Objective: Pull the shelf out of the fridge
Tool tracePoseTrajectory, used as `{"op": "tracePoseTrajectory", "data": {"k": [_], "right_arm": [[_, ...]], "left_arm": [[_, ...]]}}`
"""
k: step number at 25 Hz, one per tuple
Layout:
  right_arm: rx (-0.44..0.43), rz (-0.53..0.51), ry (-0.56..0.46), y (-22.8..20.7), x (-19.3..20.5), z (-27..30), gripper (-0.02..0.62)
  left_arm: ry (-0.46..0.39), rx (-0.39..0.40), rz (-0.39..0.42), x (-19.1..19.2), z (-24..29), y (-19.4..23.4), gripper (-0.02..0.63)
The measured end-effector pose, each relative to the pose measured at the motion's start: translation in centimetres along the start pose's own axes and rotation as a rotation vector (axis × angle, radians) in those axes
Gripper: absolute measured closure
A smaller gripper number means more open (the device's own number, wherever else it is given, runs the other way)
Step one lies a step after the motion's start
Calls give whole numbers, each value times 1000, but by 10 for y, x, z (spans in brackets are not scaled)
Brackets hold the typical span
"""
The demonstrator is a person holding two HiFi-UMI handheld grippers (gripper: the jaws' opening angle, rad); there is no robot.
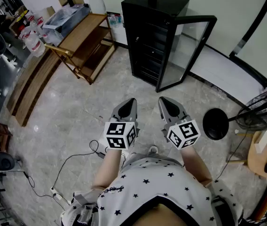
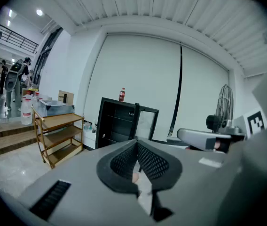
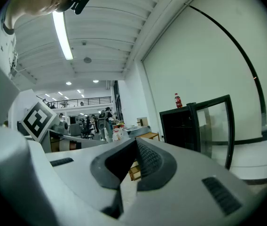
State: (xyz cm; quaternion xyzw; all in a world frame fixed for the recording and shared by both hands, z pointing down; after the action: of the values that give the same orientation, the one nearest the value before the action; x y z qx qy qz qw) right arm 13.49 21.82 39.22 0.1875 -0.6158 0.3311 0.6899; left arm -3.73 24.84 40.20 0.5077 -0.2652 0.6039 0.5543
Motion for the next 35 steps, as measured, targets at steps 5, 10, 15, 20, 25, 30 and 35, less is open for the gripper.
{"op": "tracePoseTrajectory", "data": {"k": [5,10,15,20,25,30,35], "right_arm": [[-31,-25,4,15,4,-9,603],[-38,-37,3,7,3,-19,603],[-48,-50,13,-6,5,-25,602],[-65,-21,21,-17,7,-27,601],[-88,1,36,-24,13,-23,601],[-108,18,56,-30,19,-14,601],[-108,20,71,-45,21,6,601]], "left_arm": [[-12,-4,52,8,-11,-8,595],[-15,13,35,8,-5,-18,595],[-38,-6,17,10,3,-24,595],[-37,-10,-16,10,11,-32,595],[-32,-21,-34,11,17,-36,595],[-28,-45,-42,11,28,-32,595],[-17,-49,-39,7,53,-19,595]]}}
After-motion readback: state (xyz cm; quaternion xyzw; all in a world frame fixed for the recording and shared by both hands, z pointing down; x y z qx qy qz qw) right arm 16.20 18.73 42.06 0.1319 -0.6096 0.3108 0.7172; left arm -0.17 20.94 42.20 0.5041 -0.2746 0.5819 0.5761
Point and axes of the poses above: the fingertips, and each gripper's own axes: z forward along the fingers, y to its left, x out of its underside, the point moved 7 cm from there along -z, backward along the fingers, and after that the axes turned 6 degrees about y, right-handed, at the moved point
